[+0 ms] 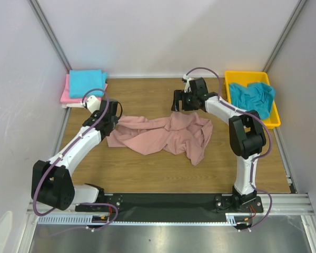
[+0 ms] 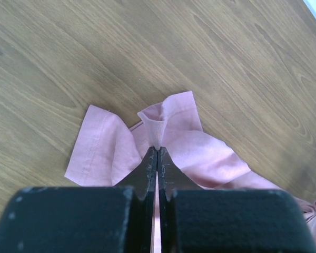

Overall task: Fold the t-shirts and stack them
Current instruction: Flatten the tshirt out

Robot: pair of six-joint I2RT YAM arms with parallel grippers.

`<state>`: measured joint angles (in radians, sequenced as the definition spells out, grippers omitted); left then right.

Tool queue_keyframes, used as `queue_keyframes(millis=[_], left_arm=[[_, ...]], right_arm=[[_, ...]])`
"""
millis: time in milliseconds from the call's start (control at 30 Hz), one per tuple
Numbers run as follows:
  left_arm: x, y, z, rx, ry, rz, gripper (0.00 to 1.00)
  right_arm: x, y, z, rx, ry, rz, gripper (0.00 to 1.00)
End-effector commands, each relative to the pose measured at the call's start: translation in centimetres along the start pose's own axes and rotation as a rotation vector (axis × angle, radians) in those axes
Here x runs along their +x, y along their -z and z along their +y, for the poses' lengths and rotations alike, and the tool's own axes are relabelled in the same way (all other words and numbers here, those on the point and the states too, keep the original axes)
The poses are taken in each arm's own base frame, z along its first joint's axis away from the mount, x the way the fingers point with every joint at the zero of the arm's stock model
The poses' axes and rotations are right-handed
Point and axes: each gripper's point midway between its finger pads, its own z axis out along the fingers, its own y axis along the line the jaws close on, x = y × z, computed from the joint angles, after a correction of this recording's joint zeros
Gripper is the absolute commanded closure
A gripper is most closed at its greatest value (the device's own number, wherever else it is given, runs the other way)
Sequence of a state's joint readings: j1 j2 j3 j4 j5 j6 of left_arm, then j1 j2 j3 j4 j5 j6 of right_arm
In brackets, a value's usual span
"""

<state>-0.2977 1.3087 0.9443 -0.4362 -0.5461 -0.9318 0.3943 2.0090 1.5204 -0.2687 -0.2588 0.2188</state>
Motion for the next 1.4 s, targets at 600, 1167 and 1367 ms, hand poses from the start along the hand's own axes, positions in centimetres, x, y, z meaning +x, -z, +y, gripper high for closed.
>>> queue_keyframes(millis=[600, 1167, 1367], left_arm=[[-1.2, 0.1, 0.6, 0.026, -0.015, -0.032, 1.0], [-1.2, 0.4, 1.3, 0.026, -0.011, -0.036, 1.0], [-1.4, 0.5, 1.5, 0.023, -0.004, -0.042, 1.0]], right_arm=[[-1.5, -2.5, -0.4, 0.156, -0.128, -0.068, 0.41], [-0.2, -3.6, -0.9, 0.259, -0.062, -0.014, 0.47], [0.1, -3.7, -1.5, 0.288, -0.058, 0.012, 0.56]])
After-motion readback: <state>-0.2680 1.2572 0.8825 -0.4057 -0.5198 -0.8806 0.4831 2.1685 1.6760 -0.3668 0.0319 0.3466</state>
